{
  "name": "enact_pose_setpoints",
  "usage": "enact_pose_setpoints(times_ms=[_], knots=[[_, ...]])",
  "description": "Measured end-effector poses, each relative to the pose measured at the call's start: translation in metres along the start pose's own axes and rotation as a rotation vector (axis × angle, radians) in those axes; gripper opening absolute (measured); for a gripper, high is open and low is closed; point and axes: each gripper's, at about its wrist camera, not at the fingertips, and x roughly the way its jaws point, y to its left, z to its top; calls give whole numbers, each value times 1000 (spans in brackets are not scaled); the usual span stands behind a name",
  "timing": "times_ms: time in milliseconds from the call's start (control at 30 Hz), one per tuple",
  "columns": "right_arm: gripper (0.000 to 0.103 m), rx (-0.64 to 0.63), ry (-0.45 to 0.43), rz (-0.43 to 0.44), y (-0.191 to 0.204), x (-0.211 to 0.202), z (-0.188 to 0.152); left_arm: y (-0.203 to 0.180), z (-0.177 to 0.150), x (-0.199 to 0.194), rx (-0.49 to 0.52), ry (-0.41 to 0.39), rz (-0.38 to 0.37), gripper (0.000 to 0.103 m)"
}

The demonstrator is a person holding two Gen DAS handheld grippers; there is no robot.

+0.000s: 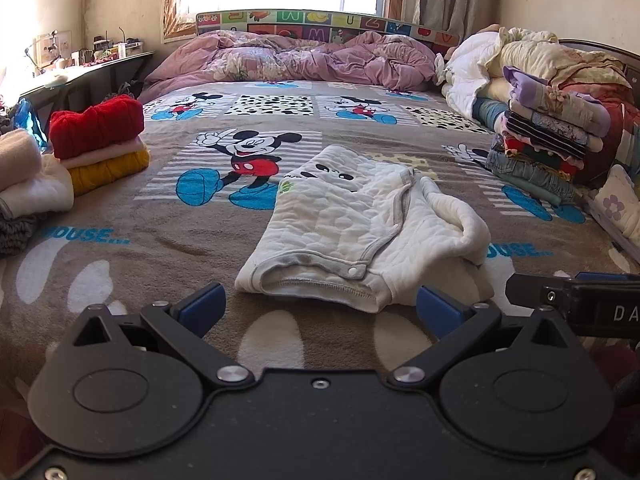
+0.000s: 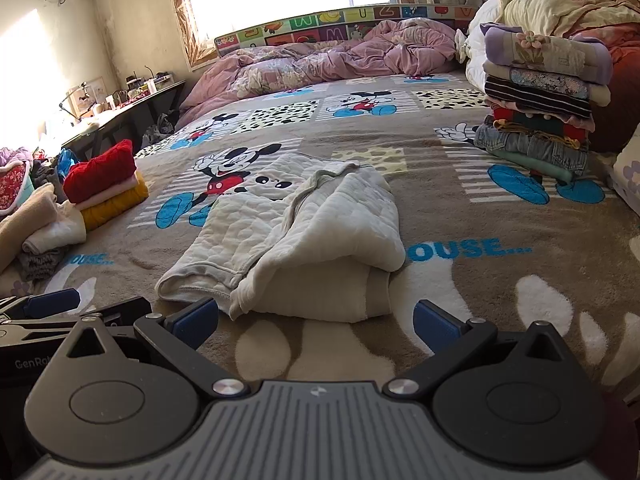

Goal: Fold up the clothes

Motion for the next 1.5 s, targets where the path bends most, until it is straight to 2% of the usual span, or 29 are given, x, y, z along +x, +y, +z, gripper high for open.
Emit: enact_pose_setpoints(times_ms=[800,1500], knots=[[103,20,27,5,-7,15,-4,-6,-5,14,17,28,-5,103],[103,169,55,32,-48,52,-19,-29,-20,50,119,77,-5,103]])
